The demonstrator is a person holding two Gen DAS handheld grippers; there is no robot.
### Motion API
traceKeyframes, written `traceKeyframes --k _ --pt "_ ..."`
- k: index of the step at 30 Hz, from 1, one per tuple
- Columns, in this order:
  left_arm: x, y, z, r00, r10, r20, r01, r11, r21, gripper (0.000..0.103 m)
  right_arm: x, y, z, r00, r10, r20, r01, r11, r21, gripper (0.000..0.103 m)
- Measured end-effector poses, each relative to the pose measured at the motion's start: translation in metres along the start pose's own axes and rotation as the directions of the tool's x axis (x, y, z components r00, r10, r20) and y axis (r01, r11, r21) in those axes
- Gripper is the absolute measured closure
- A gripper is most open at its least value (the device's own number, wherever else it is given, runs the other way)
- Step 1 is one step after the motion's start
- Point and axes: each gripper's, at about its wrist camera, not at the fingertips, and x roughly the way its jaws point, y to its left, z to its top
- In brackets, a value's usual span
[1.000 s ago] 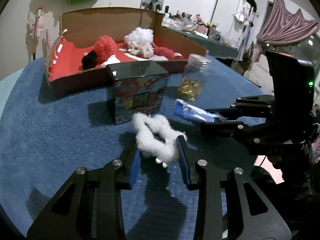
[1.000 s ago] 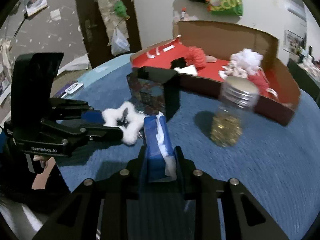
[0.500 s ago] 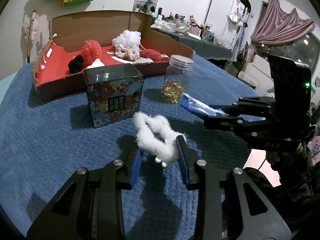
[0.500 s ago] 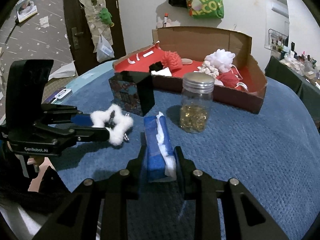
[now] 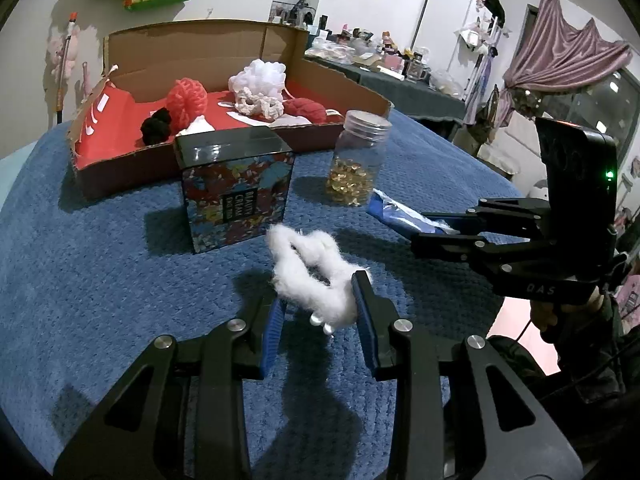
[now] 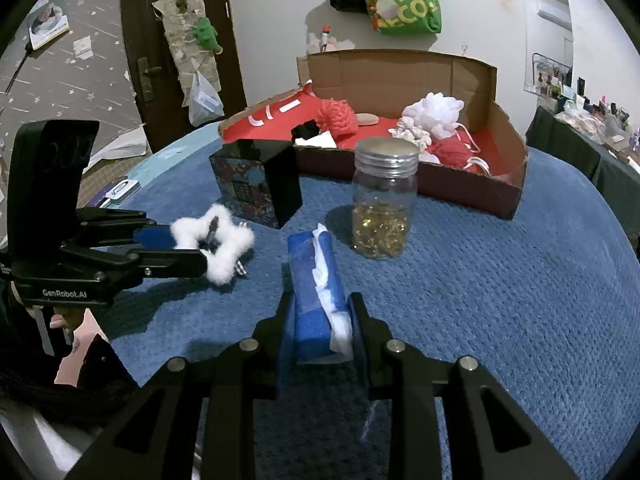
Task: Organize soft objects
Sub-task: 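Carry the fluffy star with the left gripper while the right gripper carries the tissue pack into the box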
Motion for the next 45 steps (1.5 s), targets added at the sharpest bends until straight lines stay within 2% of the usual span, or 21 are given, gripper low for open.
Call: traceKeyframes --k 10,23,45 --pt "-0.004 0.007 -0.002 1.000 0.017 0.000 -0.017 1.000 -0.012 0.072 -0.001 -0.010 -0.005 1.000 -0.024 -0.004 0.024 1.000 0.020 0.075" --pt "-0.032 0.044 -0.005 0.994 0.107 0.020 -0.105 0.992 -0.072 0.072 -0.010 -0.033 -0.008 0.994 -0.107 -0.023 0.108 0.993 0.049 0.075" --pt "-0.031 0.093 0.028 0.991 0.129 0.024 -0.125 0.985 -0.119 0.072 0.003 -0.073 0.027 0.983 -0.179 -0.046 0.183 0.980 0.078 0.075"
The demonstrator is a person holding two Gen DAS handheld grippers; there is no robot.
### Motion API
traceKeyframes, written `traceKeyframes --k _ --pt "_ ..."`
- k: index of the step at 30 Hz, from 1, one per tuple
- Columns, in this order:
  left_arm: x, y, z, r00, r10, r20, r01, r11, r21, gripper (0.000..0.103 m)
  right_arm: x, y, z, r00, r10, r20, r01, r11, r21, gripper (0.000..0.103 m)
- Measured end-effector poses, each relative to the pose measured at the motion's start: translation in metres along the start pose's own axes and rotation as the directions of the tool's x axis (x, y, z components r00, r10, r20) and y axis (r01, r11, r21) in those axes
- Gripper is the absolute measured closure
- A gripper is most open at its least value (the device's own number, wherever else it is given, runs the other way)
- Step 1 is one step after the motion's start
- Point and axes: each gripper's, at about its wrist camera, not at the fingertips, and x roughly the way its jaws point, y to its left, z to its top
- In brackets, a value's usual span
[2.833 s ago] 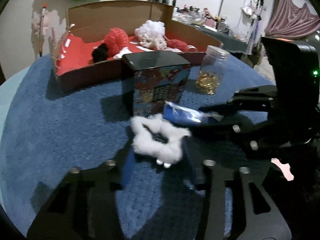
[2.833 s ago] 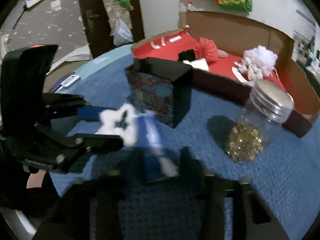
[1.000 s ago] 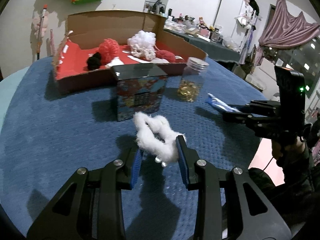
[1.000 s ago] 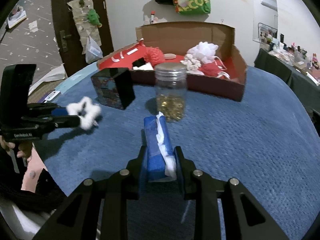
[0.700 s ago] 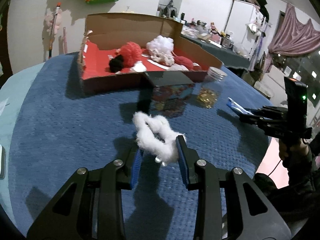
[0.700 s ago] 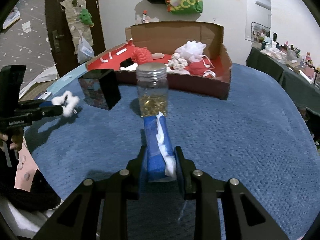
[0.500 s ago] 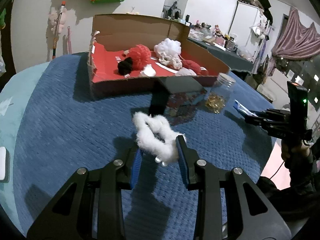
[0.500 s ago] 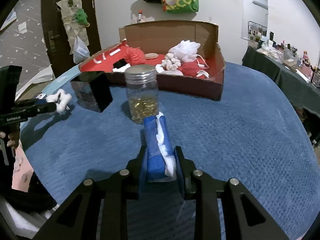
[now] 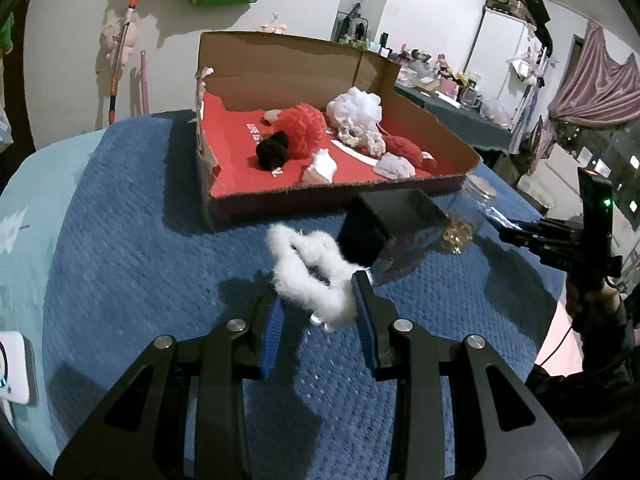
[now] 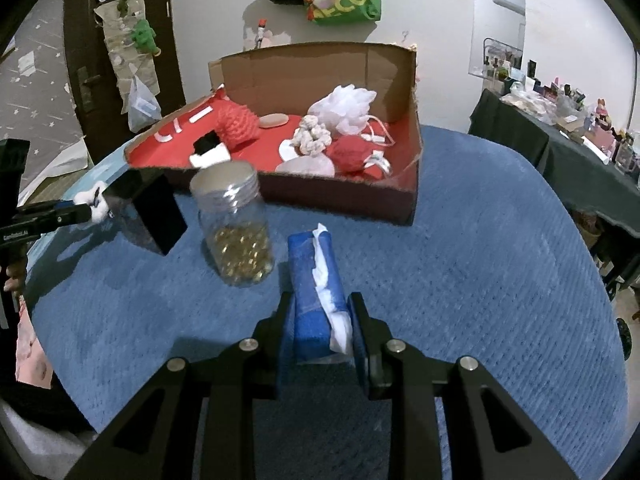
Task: Organize soft objects
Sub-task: 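Carry the fluffy star with the left gripper while the right gripper carries the tissue pack into the box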
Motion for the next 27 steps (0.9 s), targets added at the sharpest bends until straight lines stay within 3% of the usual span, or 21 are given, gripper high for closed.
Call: traceKeyframes --k 9,27 --pt "0.005 0.009 0.024 1.000 -0.002 0.009 0.002 1.000 0.013 0.072 0.008 -0.008 0.023 1.000 -0.014 -0.002 0.014 1.000 -0.019 0.075" --pt "0.032 0.008 0.076 0.997 -0.071 -0.010 0.072 0.995 0.067 0.072 0.031 -0.012 0.075 0.999 0.050 -0.003 -0.050 0.996 -0.075 0.075"
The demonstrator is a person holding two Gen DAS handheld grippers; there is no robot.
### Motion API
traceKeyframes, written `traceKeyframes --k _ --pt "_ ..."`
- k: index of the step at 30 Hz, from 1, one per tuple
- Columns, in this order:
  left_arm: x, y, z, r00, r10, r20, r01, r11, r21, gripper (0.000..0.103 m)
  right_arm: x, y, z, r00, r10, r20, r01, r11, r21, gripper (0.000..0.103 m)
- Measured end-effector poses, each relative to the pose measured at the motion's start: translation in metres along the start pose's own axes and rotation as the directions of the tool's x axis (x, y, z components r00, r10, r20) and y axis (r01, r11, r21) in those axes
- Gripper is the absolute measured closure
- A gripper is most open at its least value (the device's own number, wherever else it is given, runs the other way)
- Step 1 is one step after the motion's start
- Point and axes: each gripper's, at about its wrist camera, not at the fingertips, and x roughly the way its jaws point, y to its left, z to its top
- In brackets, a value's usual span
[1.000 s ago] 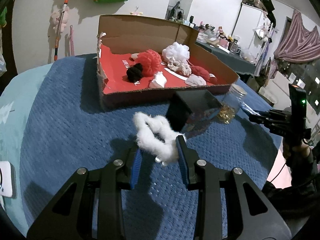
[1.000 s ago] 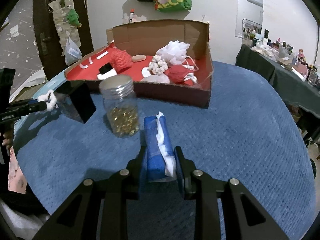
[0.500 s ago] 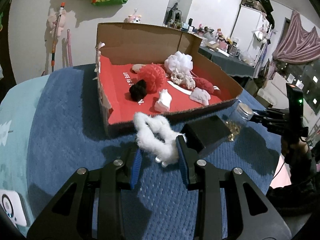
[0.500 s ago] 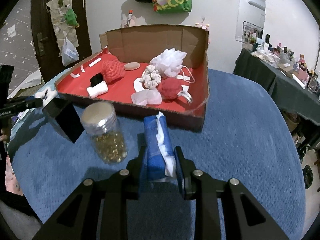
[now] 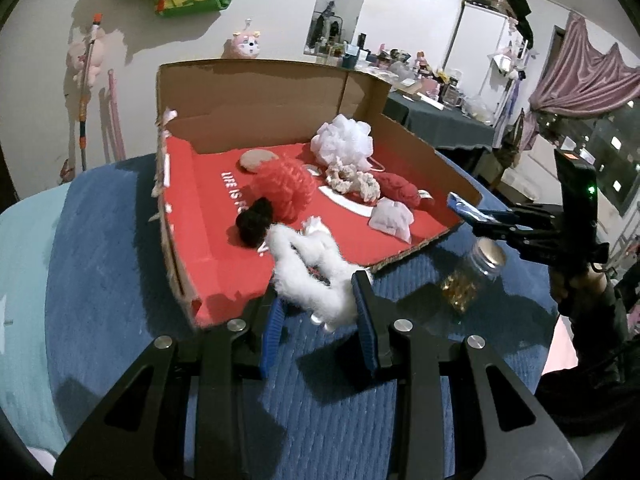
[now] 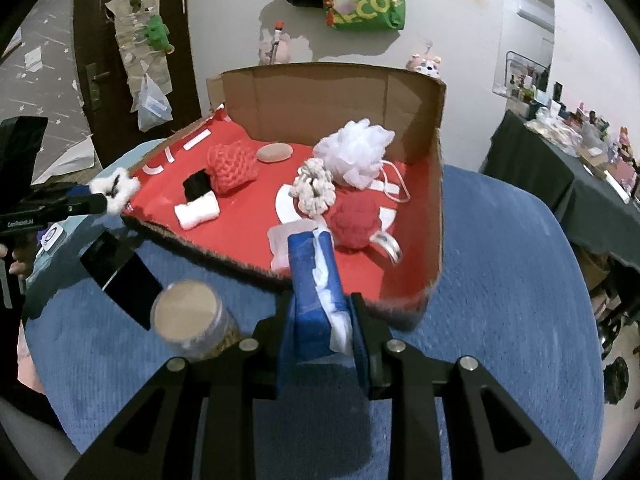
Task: Organize soft objects
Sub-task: 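Carry the fluffy star with the left gripper while the right gripper carries the tissue pack into the box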
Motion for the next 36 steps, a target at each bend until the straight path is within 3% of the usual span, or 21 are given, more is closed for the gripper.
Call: traceKeyframes --k 13,21,29,36 --pt "0.026 -0.009 0.031 0.997 -0.072 -0.041 0.073 0.997 0.030 0.072 0.021 0.005 0.039 0.997 0.073 -0.005 -0.073 0.996 -0.060 0.075" --pt "0.057 -0.022 0.053 0.985 -0.117 -0.125 0.125 0.990 0.058 0.072 0.044 0.008 0.067 0.989 0.138 -0.048 -0.141 0.988 -0.067 0.075" --pt "0.103 -0.035 0.072 0.961 -0.112 -0.254 0.141 0.985 0.097 0.072 0.082 0.007 0.091 0.975 0.173 -0.140 -0.182 0.982 -0.053 0.075" --pt "0.123 -0.037 0.073 0.949 -0.059 -0.311 0.103 0.986 0.128 0.072 0.104 0.007 0.100 0.962 0.190 -0.195 -0.201 0.979 -0.041 0.075"
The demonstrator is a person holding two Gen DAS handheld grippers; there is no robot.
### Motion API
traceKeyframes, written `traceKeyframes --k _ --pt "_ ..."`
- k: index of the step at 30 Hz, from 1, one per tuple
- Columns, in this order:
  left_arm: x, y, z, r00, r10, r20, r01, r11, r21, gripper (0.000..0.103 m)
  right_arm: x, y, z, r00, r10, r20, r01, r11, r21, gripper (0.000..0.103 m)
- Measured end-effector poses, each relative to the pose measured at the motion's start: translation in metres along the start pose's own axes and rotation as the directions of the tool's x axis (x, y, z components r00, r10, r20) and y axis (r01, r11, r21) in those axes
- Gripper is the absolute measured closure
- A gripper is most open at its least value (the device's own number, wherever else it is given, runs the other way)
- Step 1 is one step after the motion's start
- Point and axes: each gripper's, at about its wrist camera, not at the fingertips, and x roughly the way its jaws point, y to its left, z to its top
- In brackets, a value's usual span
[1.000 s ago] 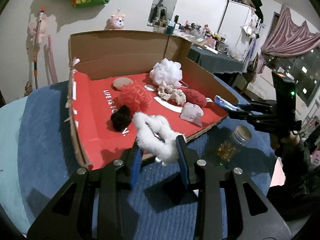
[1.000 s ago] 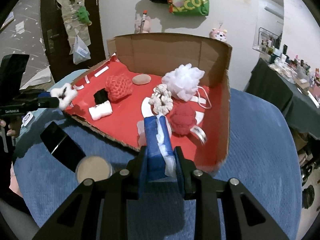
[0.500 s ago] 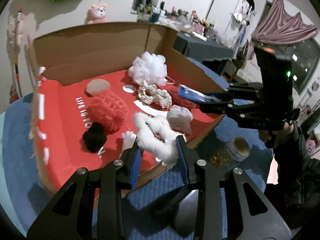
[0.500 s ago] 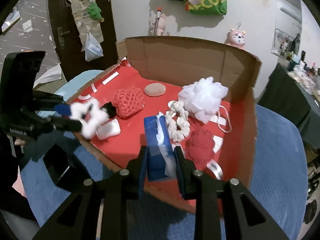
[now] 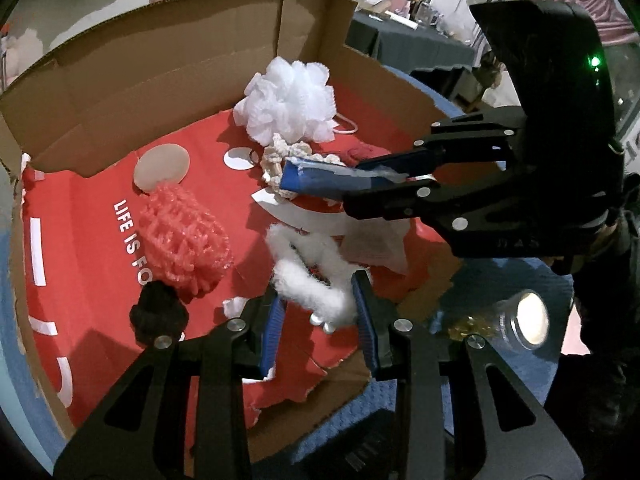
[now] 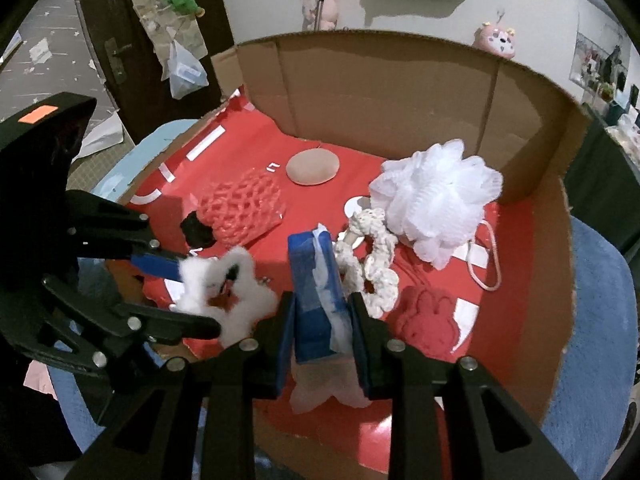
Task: Organize soft objects
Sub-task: 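Open the left gripper to drop the star while the right gripper releases the tissue pack in the box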
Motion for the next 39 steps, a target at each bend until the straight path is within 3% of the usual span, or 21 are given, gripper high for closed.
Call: traceKeyframes --k 10,21,25,30,36,39 --pt "0.016 0.012 0.002 0.998 0.041 -0.045 -0.041 0.999 -0.005 0.072 0.020 0.000 0.005 0.999 0.001 -0.046 -0.001 1.000 0.002 0.075" --pt "0.017 0.009 0.003 0.997 0.064 -0.038 -0.064 0.998 0.010 0.071 0.027 0.005 0.007 0.998 -0.020 -0.066 0.019 1.000 -0.020 0.072" --pt "0.021 0.006 0.005 0.996 0.078 -0.042 -0.077 0.997 0.026 0.061 0.028 0.008 0.007 0.997 -0.030 -0.066 0.028 0.999 -0.031 0.072" --pt "0.025 0.003 0.010 0.995 0.089 -0.038 -0.088 0.996 0.030 0.060 0.028 0.010 0.007 0.997 -0.050 -0.066 0.047 0.998 -0.046 0.063" --pt "0.023 0.004 0.011 0.995 0.095 -0.029 -0.094 0.995 0.023 0.050 0.021 0.010 0.005 0.997 -0.060 -0.051 0.057 0.997 -0.051 0.062" --pt "0.018 0.002 0.009 0.995 0.099 -0.014 -0.099 0.995 0.021 0.046 0.012 0.013 0.005 0.997 -0.067 -0.031 0.065 0.997 -0.050 0.053"
